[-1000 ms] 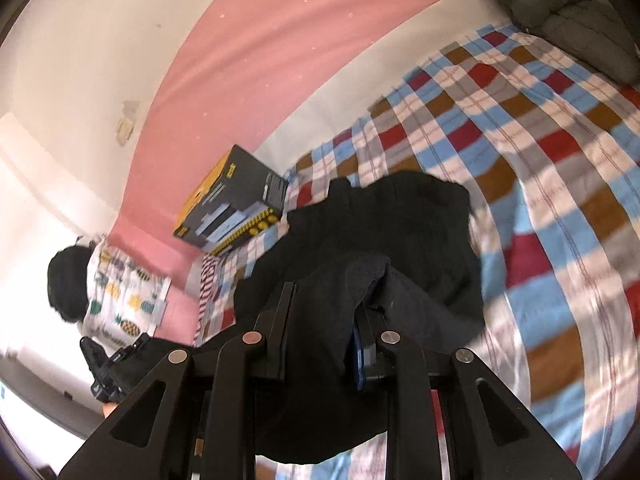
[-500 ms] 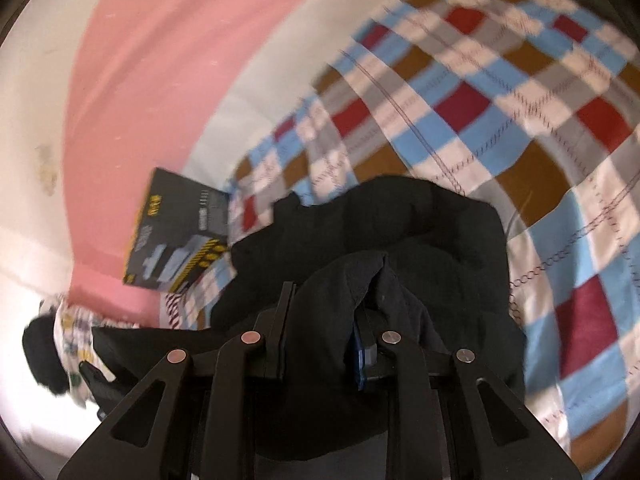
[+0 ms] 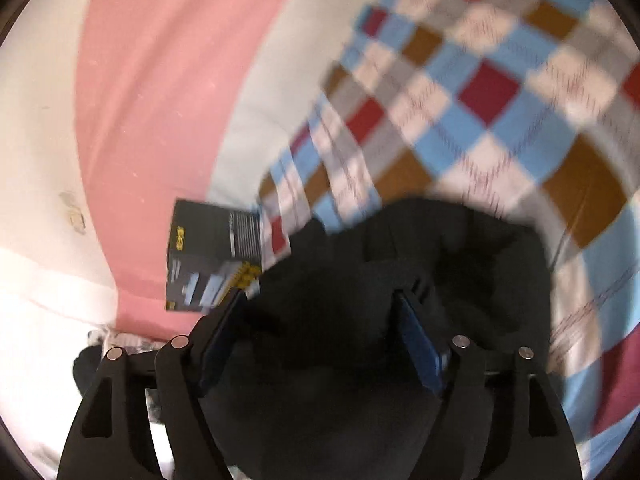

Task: Fold large clothes

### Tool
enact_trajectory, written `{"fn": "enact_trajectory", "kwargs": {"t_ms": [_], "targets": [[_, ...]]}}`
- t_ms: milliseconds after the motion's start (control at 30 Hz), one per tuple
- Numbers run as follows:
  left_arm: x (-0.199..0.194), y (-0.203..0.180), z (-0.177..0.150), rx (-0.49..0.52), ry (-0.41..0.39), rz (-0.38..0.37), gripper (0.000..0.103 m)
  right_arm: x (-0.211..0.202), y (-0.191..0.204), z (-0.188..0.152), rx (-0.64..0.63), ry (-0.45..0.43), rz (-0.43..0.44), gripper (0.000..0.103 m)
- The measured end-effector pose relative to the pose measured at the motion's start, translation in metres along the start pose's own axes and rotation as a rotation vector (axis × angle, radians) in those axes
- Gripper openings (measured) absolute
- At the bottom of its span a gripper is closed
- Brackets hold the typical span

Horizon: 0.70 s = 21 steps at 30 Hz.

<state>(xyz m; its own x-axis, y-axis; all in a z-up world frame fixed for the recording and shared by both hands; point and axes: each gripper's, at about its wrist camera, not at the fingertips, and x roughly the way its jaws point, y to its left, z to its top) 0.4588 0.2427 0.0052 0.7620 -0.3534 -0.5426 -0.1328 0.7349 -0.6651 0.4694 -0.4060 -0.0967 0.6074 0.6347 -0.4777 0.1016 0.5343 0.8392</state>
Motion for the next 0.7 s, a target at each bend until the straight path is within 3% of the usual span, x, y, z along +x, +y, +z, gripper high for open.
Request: {"fn": "enact_trajectory", "kwargs": {"t_ms": [100,233,400,500,533,567,600,633,700], "targets": [[-0.013,-0.005,0.000,0.082,-0.001,0.048,0.085,-0.013,0.012,-0.004,-0.109,-0.044,-0.056,0.076],[0.010,0.000,-0.022,0.149,0.118,0.098,0.085,-0.005,0.013,-0.014,-0.198,-0.035,-0.116,0.076],[0.068,0.015,-0.048,0.169,0.316,0.096,0.085,0.026,0.008,-0.016,-0.281,0.039,-0.204,0.076],[0.087,0.018,-0.065,0.196,0.345,0.119,0.081,0.049,0.006,-0.016,-0.326,0.117,-0.267,0.076],[0.088,0.016,-0.068,0.218,0.326,0.129,0.065,0.056,0.006,-0.017,-0.339,0.141,-0.288,0.074],[0.086,0.011,-0.070,0.249,0.300,0.152,0.041,0.058,0.009,-0.018,-0.359,0.129,-0.309,0.048],[0.083,0.006,-0.070,0.275,0.275,0.180,0.034,0.056,0.013,-0.018,-0.372,0.100,-0.325,0.020],[0.078,0.002,-0.067,0.293,0.245,0.194,0.022,0.049,0.019,-0.017,-0.378,0.060,-0.324,0.020],[0.067,-0.007,-0.053,0.309,0.154,0.200,0.020,0.037,0.029,-0.012,-0.403,-0.019,-0.324,0.017]]}}
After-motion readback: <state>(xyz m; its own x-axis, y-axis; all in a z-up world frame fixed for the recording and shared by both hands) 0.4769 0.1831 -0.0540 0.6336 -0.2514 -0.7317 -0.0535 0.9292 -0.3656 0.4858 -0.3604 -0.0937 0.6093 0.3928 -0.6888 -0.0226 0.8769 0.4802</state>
